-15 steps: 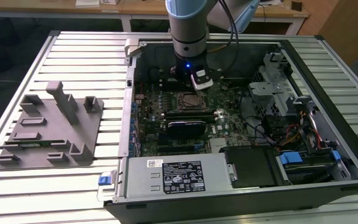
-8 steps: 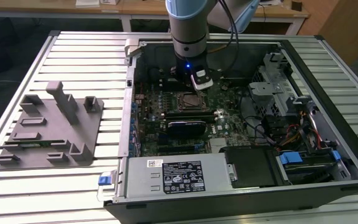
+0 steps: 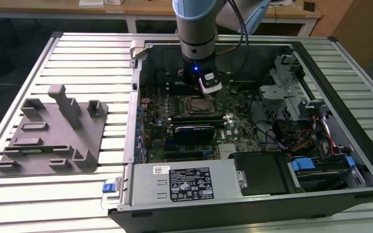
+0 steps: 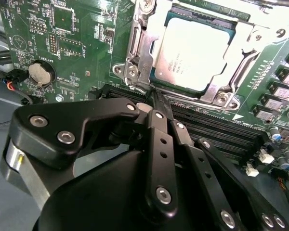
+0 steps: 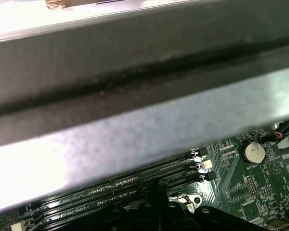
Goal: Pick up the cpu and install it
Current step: 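Install the first cpu locking lever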
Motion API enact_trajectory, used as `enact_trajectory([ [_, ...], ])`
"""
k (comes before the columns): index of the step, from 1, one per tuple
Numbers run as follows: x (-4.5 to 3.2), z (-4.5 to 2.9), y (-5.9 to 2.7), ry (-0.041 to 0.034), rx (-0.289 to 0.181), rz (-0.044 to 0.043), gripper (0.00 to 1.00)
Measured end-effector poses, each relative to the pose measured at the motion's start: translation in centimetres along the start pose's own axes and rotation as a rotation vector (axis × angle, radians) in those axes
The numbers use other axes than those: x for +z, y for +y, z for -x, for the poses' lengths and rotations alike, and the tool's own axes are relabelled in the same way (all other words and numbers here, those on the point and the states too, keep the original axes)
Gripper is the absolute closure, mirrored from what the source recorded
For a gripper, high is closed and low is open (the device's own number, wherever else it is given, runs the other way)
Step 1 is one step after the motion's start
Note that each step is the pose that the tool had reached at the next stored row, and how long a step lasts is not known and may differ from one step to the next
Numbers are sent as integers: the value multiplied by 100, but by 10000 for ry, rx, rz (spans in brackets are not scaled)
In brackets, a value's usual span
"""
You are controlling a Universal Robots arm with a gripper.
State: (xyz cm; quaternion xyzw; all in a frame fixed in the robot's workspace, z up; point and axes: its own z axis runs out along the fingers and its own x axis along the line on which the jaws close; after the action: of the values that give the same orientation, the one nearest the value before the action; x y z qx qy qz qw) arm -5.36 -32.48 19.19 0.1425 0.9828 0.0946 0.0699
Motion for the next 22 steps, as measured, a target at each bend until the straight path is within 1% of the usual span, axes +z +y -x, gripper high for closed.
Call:
enact_trajectory([
  [2, -13, 2, 2, -3, -4, -18, 89],
  [5, -56, 6, 11, -5, -3, -19, 89],
  [11, -186, 21, 39, -5, -3, -19, 89],
  [13, -218, 25, 46, -13, -8, -46, 89],
  [14, -229, 26, 48, -26, -15, -89, 89],
  [15, -238, 28, 51, -42, -24, -141, 89],
  [16, -247, 31, 53, -61, -36, -213, 89],
  [17, -255, 33, 55, -85, -48, -303, 89],
  [19, -267, 41, 60, -142, -73, -540, 89],
  [20, -271, 44, 61, -172, -85, -676, 89],
  [22, -276, 51, 64, -235, -112, -977, 89],
])
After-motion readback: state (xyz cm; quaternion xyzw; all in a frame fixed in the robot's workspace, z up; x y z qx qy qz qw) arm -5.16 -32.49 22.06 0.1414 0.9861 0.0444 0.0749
